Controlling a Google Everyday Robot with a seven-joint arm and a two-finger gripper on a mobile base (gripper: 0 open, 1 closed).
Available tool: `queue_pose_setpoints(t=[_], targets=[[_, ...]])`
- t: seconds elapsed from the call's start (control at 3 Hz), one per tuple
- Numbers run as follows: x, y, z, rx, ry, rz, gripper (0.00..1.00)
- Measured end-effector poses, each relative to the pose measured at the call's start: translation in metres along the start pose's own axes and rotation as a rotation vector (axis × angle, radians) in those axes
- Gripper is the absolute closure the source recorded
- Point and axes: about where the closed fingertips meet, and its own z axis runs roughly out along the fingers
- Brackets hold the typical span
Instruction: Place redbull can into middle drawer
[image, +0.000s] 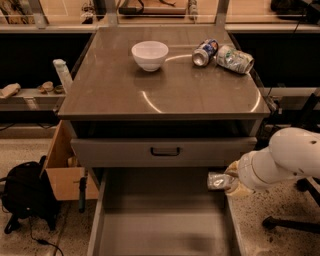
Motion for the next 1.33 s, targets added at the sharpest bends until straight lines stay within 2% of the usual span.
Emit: queue_pose_setpoints(t=[0.33,1.0,1.33], targets=[[0.006,0.019,0.023,-0.042,-0.028,0.032,1.0],[0.011,0.073,0.097,-0.184,-0.102,0.112,1.0],[0.012,0.089,0.125,-0.229,-0.123,0.138,1.0]])
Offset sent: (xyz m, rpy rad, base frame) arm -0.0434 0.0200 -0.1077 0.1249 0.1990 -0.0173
